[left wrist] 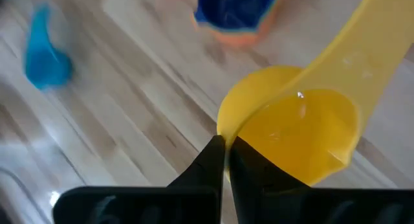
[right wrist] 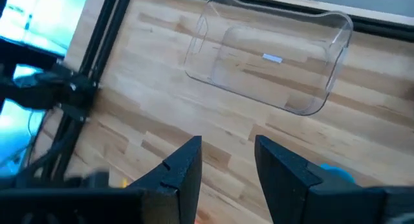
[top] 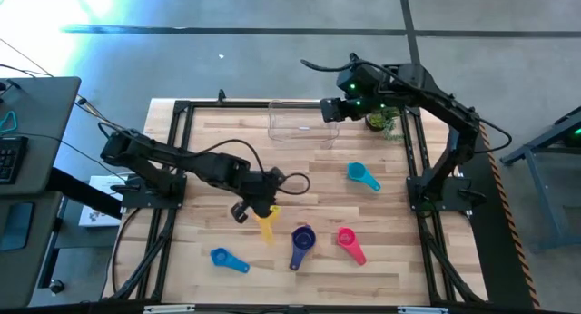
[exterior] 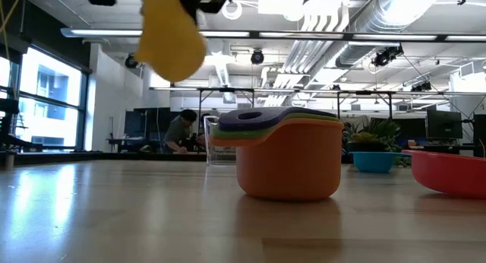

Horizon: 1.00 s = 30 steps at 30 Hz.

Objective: Nest measuring cups in basket
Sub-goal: Stack the yellow measuring cup on top of the dark blue measuring cup

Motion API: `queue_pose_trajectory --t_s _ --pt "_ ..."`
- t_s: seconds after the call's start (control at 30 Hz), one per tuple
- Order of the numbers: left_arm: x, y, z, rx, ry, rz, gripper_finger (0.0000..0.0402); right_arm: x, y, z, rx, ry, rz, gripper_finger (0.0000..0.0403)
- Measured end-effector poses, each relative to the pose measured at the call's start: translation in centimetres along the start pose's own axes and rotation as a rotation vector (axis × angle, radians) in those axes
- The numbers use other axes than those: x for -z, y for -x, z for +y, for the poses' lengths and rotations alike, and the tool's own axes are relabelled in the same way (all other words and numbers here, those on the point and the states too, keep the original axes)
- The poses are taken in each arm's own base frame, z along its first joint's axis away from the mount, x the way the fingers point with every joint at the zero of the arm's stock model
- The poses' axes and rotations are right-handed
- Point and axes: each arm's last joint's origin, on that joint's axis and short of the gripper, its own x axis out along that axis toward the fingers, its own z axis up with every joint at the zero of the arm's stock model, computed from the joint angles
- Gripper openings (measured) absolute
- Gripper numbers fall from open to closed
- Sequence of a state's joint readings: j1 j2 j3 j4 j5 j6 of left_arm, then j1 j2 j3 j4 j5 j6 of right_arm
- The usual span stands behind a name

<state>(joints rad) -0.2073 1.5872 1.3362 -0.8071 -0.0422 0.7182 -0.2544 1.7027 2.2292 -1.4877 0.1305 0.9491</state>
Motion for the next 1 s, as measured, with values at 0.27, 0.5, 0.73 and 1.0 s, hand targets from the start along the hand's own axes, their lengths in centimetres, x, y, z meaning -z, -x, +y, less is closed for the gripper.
queue_pose_trajectory --t_s 0.27,0.5,0.73,1.0 --pt "-2.6 -0.8 0.0 -0.055 -0.211 -0.062 0.0003 -0.4 0.0 -0.1 0.058 -0.134 -0.121 0.0135" --pt "-4.6 -1.8 -0.2 -0.147 -0.27 -0.143 0.0003 -0.7 0.0 0.2 0.028 -0.188 -0.164 0.0135" --pt "-6.0 -2.8 0.0 -0.219 -0.299 -0.222 0.0003 -0.6 -0.5 0.5 0.032 -0.181 -0.155 0.0135" --pt "-6.5 -4.3 0.0 -0.216 -0.347 -0.245 0.0003 -0.6 -1.9 1.0 0.054 -0.172 -0.13 0.0135"
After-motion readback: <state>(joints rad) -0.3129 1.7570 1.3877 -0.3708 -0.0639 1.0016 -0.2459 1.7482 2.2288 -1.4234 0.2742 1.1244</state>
